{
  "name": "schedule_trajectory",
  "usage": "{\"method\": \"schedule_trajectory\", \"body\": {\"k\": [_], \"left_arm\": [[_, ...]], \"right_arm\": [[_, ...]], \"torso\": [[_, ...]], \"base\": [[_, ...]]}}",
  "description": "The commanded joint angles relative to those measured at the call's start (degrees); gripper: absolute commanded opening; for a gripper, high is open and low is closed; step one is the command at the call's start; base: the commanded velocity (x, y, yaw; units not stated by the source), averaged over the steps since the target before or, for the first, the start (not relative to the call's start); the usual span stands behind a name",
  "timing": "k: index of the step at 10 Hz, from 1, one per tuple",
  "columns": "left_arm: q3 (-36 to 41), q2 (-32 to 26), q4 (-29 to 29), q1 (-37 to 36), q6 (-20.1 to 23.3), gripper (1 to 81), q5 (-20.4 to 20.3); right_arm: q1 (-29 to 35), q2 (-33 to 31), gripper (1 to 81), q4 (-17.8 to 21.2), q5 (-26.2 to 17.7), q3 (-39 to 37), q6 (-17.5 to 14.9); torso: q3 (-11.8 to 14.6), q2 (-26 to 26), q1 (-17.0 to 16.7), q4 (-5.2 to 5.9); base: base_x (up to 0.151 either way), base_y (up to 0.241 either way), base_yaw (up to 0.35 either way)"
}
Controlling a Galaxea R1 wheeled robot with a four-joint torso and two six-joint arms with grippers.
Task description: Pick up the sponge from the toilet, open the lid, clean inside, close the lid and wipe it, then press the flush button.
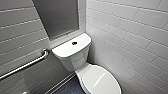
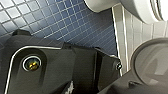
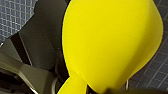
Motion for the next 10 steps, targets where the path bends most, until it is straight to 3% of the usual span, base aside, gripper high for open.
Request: {"method": "schedule_trajectory", "body": {"k": [1,6,7,8,10], "left_arm": [[3.72,-1.27,14.5,7.9,1.18,81.1,0.28],[-8.06,8.39,21.1,17.22,1.18,81.1,-1.04],[-10.85,10.49,22.15,18.72,1.18,81.1,-1.39],[-12.89,12.09,22.24,19.6,1.18,81.1,-1.39],[-16.32,14.72,22.24,20.39,1.18,81.1,-1.48]], "right_arm": [[-0.22,-8.42,1.0,-3.4,-2.0,10.07,-0.31],[7.24,-25.82,1.0,-3.58,0.11,34.77,-0.84],[9.35,-29.67,1.0,-3.49,3.59,40.0,-0.84],[11.54,-31.53,1.0,-3.23,6.77,42.85,-0.93],[18.49,-33.29,1.0,-2.87,7.67,45.32,-0.67]], "torso": [[0.0,0.0,0.0,0.0],[0.06,0.0,-0.02,0.0],[0.06,0.0,-0.02,0.0],[0.06,0.0,-0.02,0.0],[0.06,0.0,-0.02,0.0]], "base": [[0.0,0.0,0.0],[0.0,0.0,0.0],[0.0,0.0,0.0],[0.0,0.0,0.0],[0.0,0.0,0.0]]}}
